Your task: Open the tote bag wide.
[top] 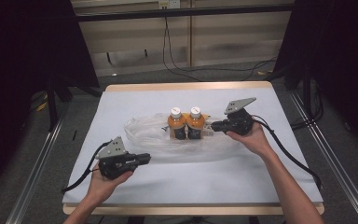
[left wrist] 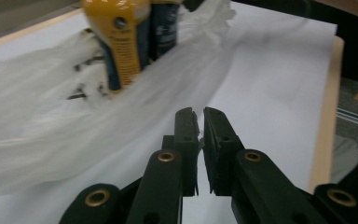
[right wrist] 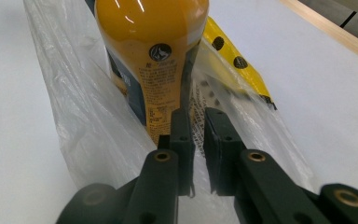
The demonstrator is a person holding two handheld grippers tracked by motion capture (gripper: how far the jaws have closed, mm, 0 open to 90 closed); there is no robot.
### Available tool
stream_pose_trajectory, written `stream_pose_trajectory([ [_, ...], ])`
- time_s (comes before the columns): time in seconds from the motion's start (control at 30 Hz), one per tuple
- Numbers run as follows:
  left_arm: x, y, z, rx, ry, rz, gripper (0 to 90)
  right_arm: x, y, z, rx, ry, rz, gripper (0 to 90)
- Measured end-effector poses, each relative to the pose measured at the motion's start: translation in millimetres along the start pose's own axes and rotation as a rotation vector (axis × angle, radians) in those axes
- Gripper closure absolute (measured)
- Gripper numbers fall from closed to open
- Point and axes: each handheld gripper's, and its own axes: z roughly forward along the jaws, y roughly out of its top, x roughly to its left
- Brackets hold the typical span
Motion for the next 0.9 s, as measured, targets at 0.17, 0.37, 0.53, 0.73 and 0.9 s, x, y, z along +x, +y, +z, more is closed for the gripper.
stream_pose_trajectory([
  [0.17, -7.4, 14.1, 24.6, -0.003, -0.045, 0.008, 84.5, -0.4, 12.1, 9.8, 0.017, 0.018, -0.013, 87.8],
  [0.37, 7.4, 48.3, 65.6, 0.002, -0.010, 0.032, 84.6, -8.3, 28.6, 22.8, 0.054, 0.015, -0.036, 90.0],
  [0.53, 23.2, 64.5, 91.1, 0.003, 0.001, 0.018, 87.3, -21.5, 34.3, 30.2, 0.088, 0.021, -0.020, 90.0],
  [0.73, 31.6, 70.0, 119.8, 0.025, 0.030, 0.011, 87.3, -28.7, 33.5, 45.6, 0.144, 0.040, -0.011, 90.0],
  [0.9, 33.6, 58.3, 139.3, 0.098, 0.050, 0.018, 87.4, -32.4, 32.4, 60.9, 0.154, 0.053, -0.004, 90.0],
])
